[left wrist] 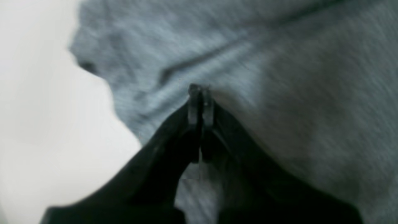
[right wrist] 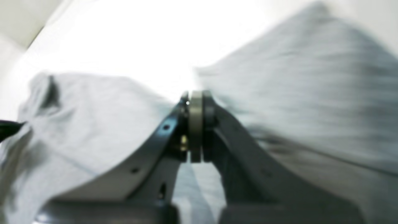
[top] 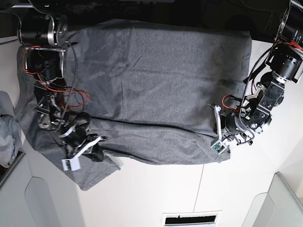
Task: Layout the t-shirt on the table in an organized manner, then fold the t-shirt properly
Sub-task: 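Pull the grasped fold with both grippers to straighten the shirt body, then drag the shirt with both grippers to spread the body flat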
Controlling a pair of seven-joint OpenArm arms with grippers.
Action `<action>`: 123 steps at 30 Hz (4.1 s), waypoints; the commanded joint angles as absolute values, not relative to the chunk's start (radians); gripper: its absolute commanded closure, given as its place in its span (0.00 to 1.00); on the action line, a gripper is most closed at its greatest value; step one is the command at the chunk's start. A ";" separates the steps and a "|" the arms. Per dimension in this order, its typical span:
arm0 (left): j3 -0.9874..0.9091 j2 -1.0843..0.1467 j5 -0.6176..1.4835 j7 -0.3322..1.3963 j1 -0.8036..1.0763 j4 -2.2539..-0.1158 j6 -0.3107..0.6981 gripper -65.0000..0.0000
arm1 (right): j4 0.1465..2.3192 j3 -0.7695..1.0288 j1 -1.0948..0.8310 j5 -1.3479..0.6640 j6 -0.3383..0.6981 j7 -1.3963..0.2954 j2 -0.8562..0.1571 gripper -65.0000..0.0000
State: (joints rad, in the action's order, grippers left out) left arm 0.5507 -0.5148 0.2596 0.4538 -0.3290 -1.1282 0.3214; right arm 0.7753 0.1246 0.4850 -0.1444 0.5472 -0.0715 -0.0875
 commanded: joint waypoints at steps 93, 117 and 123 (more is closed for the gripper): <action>0.433 -0.303 0.242 0.265 -0.730 -0.574 0.405 1.00 | 0.894 0.234 0.405 -0.113 0.300 -0.187 -0.169 1.00; 0.412 -0.660 0.370 0.551 -0.018 -1.553 0.449 1.00 | 1.435 0.235 -0.100 -0.297 0.390 -0.293 -0.289 1.00; 0.412 -0.591 0.187 0.489 0.002 -1.475 0.366 1.00 | 1.388 0.236 -0.117 -0.286 0.389 -0.281 -0.286 1.00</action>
